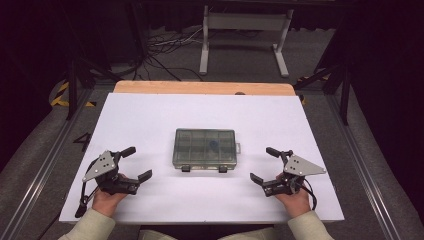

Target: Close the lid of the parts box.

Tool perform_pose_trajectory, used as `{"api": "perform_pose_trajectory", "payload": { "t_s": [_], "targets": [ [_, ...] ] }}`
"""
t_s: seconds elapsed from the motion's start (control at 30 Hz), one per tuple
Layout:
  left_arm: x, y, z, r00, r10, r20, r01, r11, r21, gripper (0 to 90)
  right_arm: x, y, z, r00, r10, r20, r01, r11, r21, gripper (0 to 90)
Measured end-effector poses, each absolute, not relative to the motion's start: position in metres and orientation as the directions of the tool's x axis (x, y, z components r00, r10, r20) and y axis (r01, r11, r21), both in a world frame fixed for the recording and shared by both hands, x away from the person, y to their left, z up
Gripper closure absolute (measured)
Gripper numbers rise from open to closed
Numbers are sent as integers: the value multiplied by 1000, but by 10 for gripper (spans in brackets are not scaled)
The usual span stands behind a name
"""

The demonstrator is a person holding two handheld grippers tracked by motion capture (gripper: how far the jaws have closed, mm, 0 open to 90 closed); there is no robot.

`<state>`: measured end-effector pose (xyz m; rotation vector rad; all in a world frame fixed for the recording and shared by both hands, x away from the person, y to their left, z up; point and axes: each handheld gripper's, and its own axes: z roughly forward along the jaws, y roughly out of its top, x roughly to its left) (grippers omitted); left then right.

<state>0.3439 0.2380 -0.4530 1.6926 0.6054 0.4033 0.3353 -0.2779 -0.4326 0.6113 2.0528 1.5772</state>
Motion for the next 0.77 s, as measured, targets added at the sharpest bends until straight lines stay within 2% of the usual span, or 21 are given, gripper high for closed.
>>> {"api": "perform_pose_trajectory", "payload": {
  "t_s": [0.17, 0.33, 0.77],
  "targets": [
    [346, 240, -458, 796, 602, -57, 182, -148, 972, 0, 337, -281, -441, -789, 607, -94, 65, 235, 970, 0],
    [345, 237, -458, 803, 595, -13, 155, -187, 970, 0, 338, -281, -442, -781, 617, -101, 63, 239, 969, 0],
    [344, 240, -456, 798, 602, -28, 159, -165, 973, 0, 338, -281, -442, -775, 623, -104, 58, 235, 970, 0]
  ]
}}
